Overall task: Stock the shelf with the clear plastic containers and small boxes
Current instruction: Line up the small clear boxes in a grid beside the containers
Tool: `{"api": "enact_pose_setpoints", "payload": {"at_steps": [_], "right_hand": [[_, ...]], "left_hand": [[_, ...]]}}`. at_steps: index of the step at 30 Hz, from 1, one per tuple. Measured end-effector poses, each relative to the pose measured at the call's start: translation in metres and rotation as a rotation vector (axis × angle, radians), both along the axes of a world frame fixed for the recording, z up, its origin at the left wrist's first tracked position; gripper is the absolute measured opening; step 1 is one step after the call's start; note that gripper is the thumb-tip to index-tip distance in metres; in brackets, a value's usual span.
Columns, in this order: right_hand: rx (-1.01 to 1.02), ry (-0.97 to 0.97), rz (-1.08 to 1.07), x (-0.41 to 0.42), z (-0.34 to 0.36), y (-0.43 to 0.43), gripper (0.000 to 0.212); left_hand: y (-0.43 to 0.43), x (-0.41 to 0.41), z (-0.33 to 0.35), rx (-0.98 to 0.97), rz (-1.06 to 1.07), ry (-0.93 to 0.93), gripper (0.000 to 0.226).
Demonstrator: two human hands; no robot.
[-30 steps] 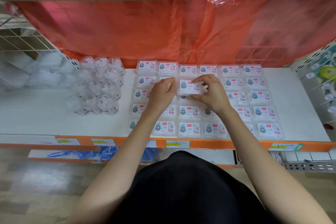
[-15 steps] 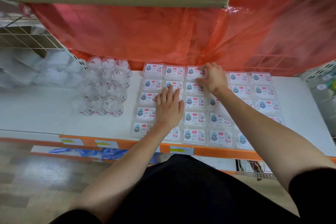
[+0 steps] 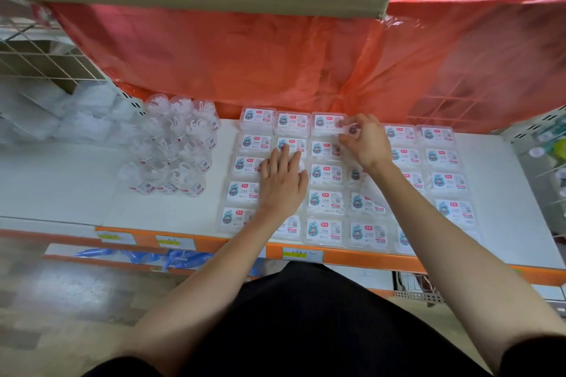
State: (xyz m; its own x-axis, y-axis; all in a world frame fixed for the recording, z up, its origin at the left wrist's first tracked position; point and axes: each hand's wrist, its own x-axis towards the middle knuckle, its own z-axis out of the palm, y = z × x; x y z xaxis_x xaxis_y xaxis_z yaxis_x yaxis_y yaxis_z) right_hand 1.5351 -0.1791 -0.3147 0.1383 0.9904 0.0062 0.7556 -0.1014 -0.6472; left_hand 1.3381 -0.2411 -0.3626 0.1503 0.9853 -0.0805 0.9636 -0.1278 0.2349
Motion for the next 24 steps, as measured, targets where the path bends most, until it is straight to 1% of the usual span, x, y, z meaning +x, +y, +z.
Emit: {"api": "enact_pose_setpoints", "payload": {"at_steps": [2,5,8,12,15,17,19,22,24], "right_hand": [[0.007,0.021,0.006,0.008,0.003,-0.016,0.027],[-0.032,0.041,0.007,0.020,0.007,-0.046,0.038],[-0.080,-0.039,0.027,0.031,0.009,-0.072,0.053],[-0.211,-0.149,0.062,0.047,0.009,-0.097,0.076],[-0.261,-0.168,0.073,0.054,0.003,-0.108,0.079],[-0.250,-0.133,0.063,0.055,0.000,-0.112,0.079],[-0.236,-0.101,0.052,0.054,-0.001,-0.114,0.077],[-0.245,-0.095,0.065,0.050,-0.001,-0.113,0.079],[-0.230,-0.066,0.082,0.043,0.001,-0.111,0.083]], "left_hand": [[0.000,0.000,0.000,-0.004,0.001,0.000,0.053],[0.000,0.000,0.002,-0.022,0.009,-0.032,0.052],[0.000,-0.001,0.006,-0.049,0.009,-0.073,0.052],[0.002,0.000,0.013,-0.083,0.008,-0.081,0.052],[0.002,0.003,0.020,-0.073,0.032,-0.112,0.053],[-0.003,0.008,0.024,-0.035,0.042,-0.174,0.053],[-0.010,0.013,0.028,0.017,0.032,-0.274,0.051],[-0.021,0.020,0.034,0.081,0.023,-0.395,0.038],[-0.027,0.026,0.039,0.031,0.022,-0.510,0.030]]}}
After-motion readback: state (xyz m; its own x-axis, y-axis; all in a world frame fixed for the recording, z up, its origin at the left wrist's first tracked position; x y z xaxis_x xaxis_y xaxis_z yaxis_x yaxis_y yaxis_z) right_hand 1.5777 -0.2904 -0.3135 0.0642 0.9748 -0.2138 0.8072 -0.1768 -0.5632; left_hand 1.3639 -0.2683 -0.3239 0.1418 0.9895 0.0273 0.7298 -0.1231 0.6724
